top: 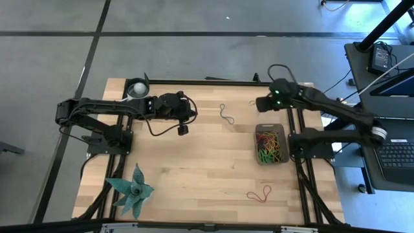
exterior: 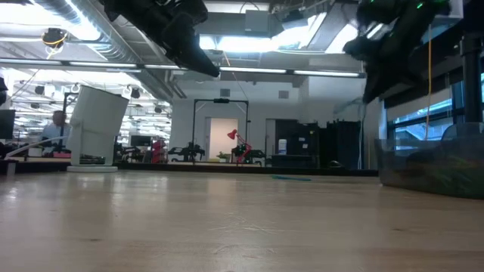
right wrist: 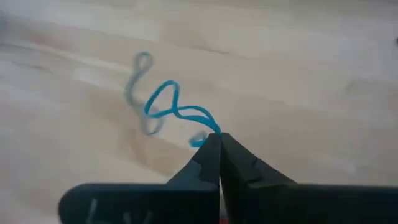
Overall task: Pick and place rubber bands into bin
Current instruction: Put the blue rubber band into the black bin
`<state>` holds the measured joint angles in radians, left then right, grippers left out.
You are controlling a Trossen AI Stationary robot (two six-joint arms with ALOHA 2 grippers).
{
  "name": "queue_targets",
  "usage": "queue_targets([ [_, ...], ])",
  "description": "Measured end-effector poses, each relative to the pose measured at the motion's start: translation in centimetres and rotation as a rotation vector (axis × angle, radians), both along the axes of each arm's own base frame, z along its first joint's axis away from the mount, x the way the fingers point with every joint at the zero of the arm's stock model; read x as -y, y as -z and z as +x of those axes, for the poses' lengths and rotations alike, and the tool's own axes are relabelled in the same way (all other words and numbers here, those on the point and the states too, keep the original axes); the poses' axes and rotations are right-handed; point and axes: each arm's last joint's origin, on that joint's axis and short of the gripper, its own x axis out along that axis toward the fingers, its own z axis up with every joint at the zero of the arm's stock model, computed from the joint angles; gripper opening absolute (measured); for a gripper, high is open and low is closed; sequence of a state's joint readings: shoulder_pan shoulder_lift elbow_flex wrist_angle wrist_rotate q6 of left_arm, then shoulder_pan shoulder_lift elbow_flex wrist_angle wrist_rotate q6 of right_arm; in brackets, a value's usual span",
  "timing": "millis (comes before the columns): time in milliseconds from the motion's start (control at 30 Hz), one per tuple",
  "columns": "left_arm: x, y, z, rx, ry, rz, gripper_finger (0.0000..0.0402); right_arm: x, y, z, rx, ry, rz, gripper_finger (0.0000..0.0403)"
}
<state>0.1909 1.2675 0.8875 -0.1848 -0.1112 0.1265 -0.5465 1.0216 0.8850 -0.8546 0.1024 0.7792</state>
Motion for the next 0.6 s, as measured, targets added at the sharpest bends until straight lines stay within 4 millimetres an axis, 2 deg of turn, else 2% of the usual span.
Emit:
queue_targets([
  [133, 0.0, 0.0, 0.0, 0.000, 0.002, -0.001, 0.0003, -2.7, -1.1, -1.3, 0.049, -0.002, 0.046, 0.0001],
  [333, 0.1, 0.0, 0.0, 0.003, 0.022, -0.013, 0.0003, -6.7, -1.2, -3.4, 0.015, -0.003, 0.191, 0.0000],
  [600, 0.1, 0.0, 0.0, -0.001, 0.033, 0.000, 0.0003, -9.7, -0.7, -2.9, -0.037, -0.041, 0.282, 0.0000],
])
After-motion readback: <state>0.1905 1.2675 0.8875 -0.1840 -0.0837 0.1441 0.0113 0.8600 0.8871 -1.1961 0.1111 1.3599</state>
